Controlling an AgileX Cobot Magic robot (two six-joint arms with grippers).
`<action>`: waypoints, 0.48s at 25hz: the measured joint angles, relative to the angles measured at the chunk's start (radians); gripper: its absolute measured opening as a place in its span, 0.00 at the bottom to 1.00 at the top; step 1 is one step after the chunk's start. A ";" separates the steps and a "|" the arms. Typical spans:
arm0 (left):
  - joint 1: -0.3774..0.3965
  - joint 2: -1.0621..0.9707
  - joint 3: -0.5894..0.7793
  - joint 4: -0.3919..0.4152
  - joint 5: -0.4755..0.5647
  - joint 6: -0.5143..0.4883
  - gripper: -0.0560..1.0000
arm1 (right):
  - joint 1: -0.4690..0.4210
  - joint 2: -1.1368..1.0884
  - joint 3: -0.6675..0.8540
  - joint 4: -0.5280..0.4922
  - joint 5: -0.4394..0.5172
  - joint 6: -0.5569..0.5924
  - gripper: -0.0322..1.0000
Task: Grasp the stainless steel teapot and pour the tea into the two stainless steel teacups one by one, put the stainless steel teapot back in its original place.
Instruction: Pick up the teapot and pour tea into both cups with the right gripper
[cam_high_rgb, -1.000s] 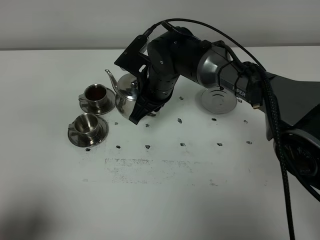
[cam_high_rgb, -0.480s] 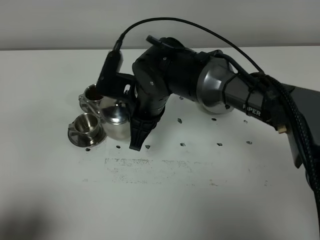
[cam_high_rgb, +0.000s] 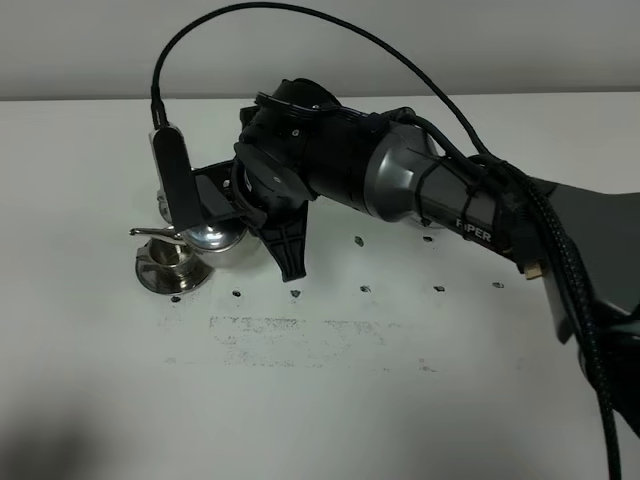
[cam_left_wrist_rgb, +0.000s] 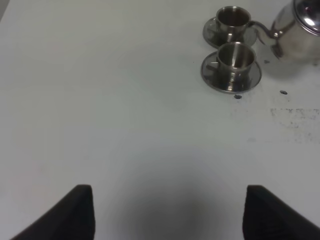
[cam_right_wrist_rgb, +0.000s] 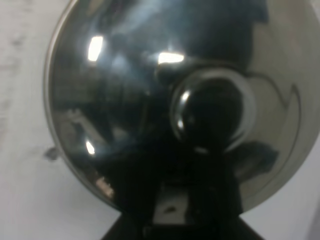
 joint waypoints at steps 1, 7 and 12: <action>0.000 0.000 0.000 0.000 0.000 0.000 0.63 | 0.000 0.015 -0.023 -0.009 -0.001 -0.017 0.22; 0.000 0.000 0.000 0.000 0.000 0.000 0.63 | 0.000 0.096 -0.137 -0.043 0.019 -0.136 0.22; 0.000 0.000 0.000 0.000 0.000 0.000 0.63 | -0.011 0.152 -0.206 -0.092 0.020 -0.154 0.22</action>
